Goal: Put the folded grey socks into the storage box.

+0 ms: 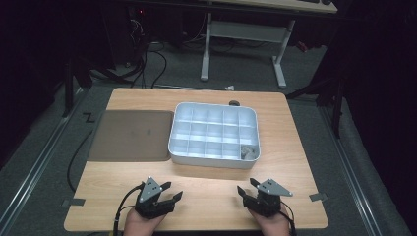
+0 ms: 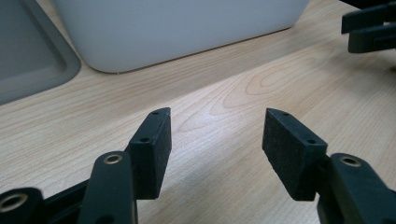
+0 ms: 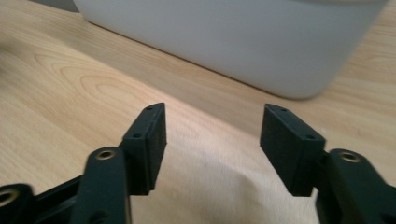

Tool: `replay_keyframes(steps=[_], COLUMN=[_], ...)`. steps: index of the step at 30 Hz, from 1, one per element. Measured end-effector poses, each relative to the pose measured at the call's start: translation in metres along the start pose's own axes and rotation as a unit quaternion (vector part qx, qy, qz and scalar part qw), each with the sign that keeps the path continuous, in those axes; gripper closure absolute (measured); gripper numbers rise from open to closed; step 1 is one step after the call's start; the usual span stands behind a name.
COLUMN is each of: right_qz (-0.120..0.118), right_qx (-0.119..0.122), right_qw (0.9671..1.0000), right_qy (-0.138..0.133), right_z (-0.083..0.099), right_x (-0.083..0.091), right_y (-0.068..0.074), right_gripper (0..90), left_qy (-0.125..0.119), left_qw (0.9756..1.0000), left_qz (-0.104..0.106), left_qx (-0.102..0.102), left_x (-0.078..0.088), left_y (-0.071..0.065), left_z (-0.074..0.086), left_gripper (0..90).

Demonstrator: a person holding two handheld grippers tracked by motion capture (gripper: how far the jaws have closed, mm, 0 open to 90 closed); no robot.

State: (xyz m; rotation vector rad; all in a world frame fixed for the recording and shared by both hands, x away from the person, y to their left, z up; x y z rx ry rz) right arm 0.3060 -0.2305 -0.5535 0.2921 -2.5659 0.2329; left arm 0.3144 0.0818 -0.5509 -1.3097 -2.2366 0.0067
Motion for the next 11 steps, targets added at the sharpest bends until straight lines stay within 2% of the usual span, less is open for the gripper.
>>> replay_keyframes(steps=[2,3,5,11], right_qz=[-0.002,-0.002,-0.013,-0.011], right_qx=[0.016,0.019,0.014,0.013], right_qw=[0.9998,0.9998,0.9998,0.9998], right_qy=[0.014,0.011,0.002,-0.001], right_z=[0.0060,0.0071,0.0064,0.0061], right_x=[0.0040,0.0061,0.0090,0.0105], right_y=[0.0016,0.0011,0.0009,0.0003], right_gripper=[41.2,41.4,41.5,41.3], left_qy=[0.004,0.006,0.010,0.007], left_qw=[1.0000,0.9999,0.9999,0.9999], left_qz=[-0.001,-0.003,-0.005,-0.007], left_qx=[-0.007,-0.008,-0.009,-0.010], left_x=[-0.0003,-0.0007,-0.0013,0.0004], left_y=[-0.0017,-0.0017,-0.0010,-0.0032], left_z=[0.0004,0.0010,0.0014,0.0011], left_gripper=[43.3,43.3,43.3,43.3])
Point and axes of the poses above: each handheld gripper's, and its own axes: x roughly backward along the jaws, z roughly out of its underside, y roughly to its left, the point moved 5 cm from there along -x, roughly forward along the jaws, and after that the axes turned 14 degrees about z, right-handed, at the moved point
